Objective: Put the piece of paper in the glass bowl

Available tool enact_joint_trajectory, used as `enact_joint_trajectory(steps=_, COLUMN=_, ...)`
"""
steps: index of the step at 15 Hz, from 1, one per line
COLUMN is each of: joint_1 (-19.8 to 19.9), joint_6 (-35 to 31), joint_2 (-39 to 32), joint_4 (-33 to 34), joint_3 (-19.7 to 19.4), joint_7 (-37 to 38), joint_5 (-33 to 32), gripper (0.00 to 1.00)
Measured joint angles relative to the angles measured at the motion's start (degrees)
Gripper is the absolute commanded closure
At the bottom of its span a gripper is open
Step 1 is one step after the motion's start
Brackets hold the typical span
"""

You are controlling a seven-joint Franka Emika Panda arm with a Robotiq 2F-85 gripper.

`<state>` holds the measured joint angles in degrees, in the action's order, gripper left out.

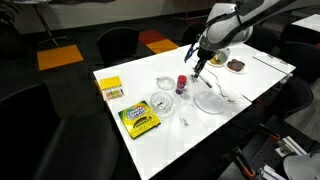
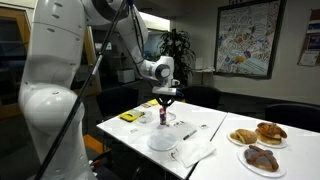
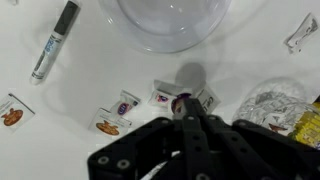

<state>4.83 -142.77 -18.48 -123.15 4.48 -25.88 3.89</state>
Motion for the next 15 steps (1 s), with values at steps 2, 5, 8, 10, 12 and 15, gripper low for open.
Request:
enact_joint_trajectory(steps=2, joint_1=-0.44, joint_6=0.30, joint_2=0.00, joint_4=0.20, joint_3=0.01, joint_7=0.15, joint_5=-0.09, gripper=0.99)
enact_joint_trajectory(steps=5, joint_1=-0.38, joint_6=0.43, joint_2=-0.01, joint_4=0.21, joint_3=-0.07, joint_7=0.15, joint_5=-0.12, gripper=0.99)
enact_joint_trajectory(steps=8, joint_1=-0.38, joint_6=0.43, joint_2=-0.01, joint_4=0.21, joint_3=-0.07, joint_7=0.15, joint_5=-0.12, gripper=1.00)
enact_joint_trajectory(steps=10, joint_1=-0.45, joint_6=0.39, joint_2=-0.04, joint_4=0.24, joint_3=0.27, joint_7=0.12, joint_5=-0.11, gripper=1.00)
enact_joint_trajectory(steps=12, joint_1=-0.60, joint_6=0.38, joint_2=-0.36, joint_4=0.66, joint_3=1.23, joint_7=0.00, joint_5=-0.10, gripper=1.00)
enact_joint_trajectory(steps=15, joint_1=-1.52, joint_6=0.39, joint_2=-1.94, joint_4=2.57, joint_3=2.81, joint_7=-0.24, joint_5=-0.10, gripper=1.00)
